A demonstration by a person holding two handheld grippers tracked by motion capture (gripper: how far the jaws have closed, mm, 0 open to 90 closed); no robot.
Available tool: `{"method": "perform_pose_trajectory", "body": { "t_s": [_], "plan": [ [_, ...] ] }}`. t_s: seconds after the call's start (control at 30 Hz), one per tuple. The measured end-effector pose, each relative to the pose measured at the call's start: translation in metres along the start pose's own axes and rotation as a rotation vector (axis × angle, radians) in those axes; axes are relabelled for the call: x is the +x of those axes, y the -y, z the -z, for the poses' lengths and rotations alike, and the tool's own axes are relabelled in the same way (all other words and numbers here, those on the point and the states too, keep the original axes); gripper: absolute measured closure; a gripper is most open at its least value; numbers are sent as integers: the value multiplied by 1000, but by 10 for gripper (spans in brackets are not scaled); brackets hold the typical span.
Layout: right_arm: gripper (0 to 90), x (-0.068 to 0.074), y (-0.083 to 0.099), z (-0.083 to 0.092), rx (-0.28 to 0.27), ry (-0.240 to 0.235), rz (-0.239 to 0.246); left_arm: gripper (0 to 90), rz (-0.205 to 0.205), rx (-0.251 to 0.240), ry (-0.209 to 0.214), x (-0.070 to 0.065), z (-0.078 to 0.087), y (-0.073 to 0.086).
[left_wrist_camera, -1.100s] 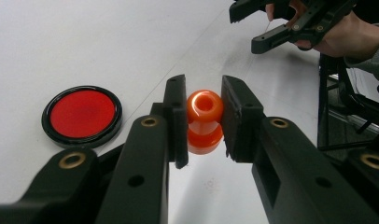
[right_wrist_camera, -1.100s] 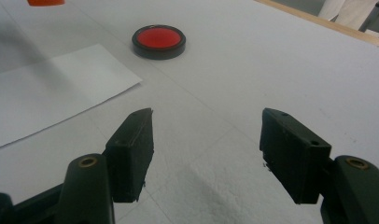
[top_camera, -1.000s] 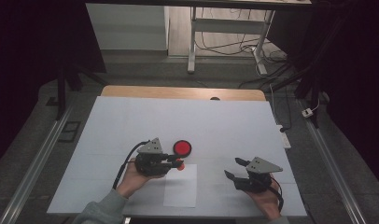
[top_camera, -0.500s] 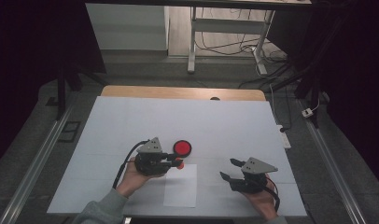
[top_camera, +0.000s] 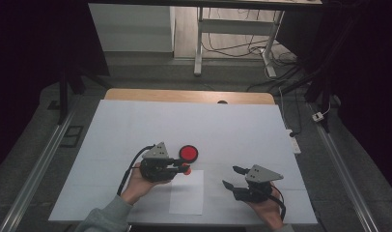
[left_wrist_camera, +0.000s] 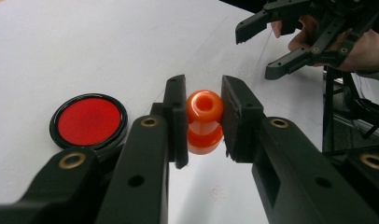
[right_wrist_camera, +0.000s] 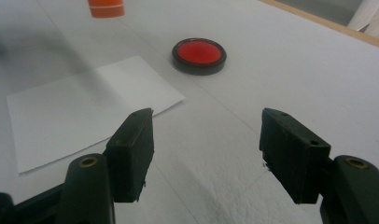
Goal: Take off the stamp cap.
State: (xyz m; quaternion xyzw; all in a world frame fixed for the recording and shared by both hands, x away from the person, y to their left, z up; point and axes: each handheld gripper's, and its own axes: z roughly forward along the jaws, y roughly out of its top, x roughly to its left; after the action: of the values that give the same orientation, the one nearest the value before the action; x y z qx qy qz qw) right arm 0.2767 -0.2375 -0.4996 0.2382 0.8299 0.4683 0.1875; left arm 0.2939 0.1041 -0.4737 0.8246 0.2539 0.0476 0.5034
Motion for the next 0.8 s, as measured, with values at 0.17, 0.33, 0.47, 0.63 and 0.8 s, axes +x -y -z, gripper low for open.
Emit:
{"method": "perform_pose_trajectory", "body": {
  "t_s": [0.17, 0.33, 0.47, 0.63, 0.8],
  "plan": [
    [346, 4, -2, -4, -1, -19, 8, 726, 0, -5, -3, 0, 1, 0],
    [347, 6, -2, -5, -5, -18, -2, 725, 2, -2, -1, 1, 0, 0],
    [347, 8, -3, -5, -2, -16, -1, 725, -1, 2, 0, 1, -2, -1],
    [347, 10, -4, -7, -5, -24, -3, 726, -7, 0, -1, 0, -1, -2],
    [347, 12, -6, -9, -1, -34, 1, 725, -7, 0, 0, -1, -1, -2]
  ]
}}
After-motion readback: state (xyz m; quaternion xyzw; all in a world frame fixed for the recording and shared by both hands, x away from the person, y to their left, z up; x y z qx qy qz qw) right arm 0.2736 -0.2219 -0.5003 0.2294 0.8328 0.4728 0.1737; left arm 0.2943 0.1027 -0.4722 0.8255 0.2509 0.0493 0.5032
